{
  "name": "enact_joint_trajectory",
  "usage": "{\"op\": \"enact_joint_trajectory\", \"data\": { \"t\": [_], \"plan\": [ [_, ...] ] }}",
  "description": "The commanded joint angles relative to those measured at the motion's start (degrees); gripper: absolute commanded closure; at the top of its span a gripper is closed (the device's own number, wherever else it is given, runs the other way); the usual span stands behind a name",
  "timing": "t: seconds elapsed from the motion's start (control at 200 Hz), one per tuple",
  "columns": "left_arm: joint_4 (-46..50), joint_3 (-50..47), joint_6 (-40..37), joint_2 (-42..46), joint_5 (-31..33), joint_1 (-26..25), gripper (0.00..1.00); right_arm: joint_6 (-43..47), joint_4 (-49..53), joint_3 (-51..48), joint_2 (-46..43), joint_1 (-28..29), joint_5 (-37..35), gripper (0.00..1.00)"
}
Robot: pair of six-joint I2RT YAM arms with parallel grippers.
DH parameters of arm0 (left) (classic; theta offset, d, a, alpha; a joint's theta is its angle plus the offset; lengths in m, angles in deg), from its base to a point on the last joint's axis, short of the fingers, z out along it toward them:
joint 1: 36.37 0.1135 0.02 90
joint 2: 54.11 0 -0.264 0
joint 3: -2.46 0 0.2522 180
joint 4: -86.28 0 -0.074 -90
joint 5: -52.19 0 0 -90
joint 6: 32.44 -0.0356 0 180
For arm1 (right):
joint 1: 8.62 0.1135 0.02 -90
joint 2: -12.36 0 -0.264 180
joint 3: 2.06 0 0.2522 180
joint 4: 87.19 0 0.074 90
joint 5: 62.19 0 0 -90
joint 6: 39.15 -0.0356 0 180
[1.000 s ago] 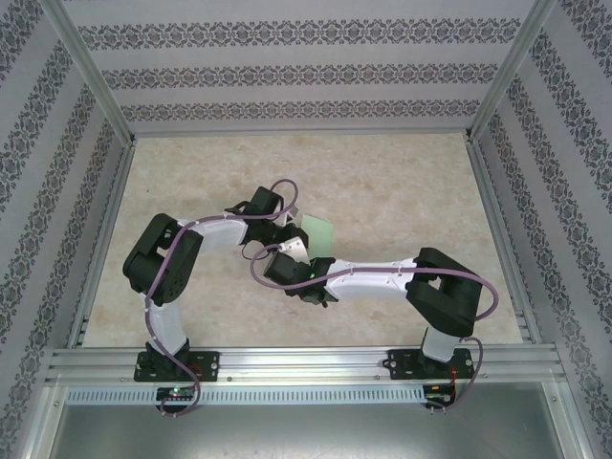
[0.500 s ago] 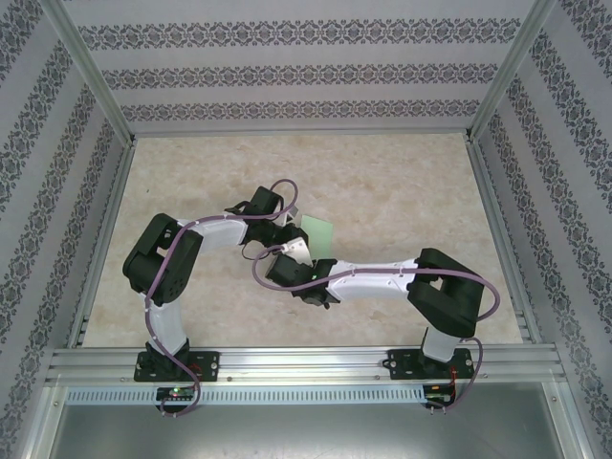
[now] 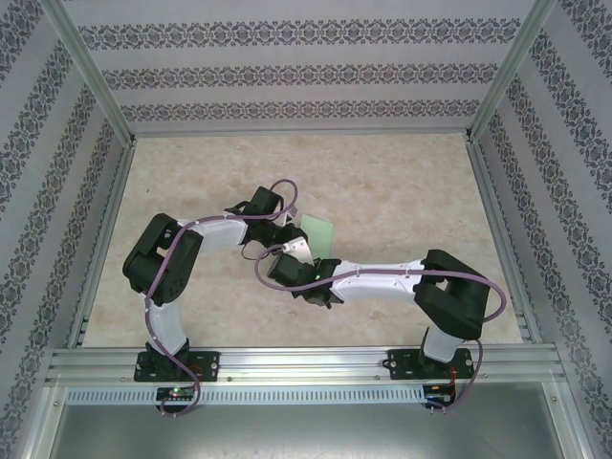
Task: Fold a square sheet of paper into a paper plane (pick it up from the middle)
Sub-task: Fold the triangle a second time at the center of the table.
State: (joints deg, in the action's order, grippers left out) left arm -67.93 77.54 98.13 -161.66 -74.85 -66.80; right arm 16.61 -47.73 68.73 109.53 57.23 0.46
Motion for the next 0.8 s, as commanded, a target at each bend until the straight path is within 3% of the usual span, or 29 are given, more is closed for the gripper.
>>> {"op": "enact_joint_trajectory", "data": {
  "t": [0.0,0.24,0.31,0.4,0.45,0.55,0.794],
  "plan": [
    [1.42,1.52,-1.35,0.53,0.38,-0.03,0.71,0.44,-1.22,-1.12,-1.63,-0.82,1.53,0.98],
    [1.84,1.65,-1.61,0.84,0.78,-0.05,0.69,1.19,-2.47,-1.86,-2.05,-2.43,4.62,1.00],
    [2.50,1.87,-1.75,1.26,1.96,-0.02,0.63,1.54,-4.70,-3.07,-2.67,-3.42,7.55,1.00],
    [4.67,2.14,-2.34,2.35,5.06,-0.06,0.62,1.83,-8.66,-5.33,-3.88,-5.49,13.30,1.00],
    [5.29,1.98,-2.31,3.57,7.62,0.02,0.55,1.98,-11.41,-6.73,-4.46,-6.87,17.03,1.00],
    [6.86,2.04,-2.29,5.17,11.34,0.22,0.52,1.53,-16.15,-9.43,-5.33,-9.34,22.59,1.00],
    [7.60,0.61,-2.28,8.42,14.39,0.56,0.56,1.33,-22.39,-12.06,-5.64,-16.27,35.55,1.00]
  ]
}}
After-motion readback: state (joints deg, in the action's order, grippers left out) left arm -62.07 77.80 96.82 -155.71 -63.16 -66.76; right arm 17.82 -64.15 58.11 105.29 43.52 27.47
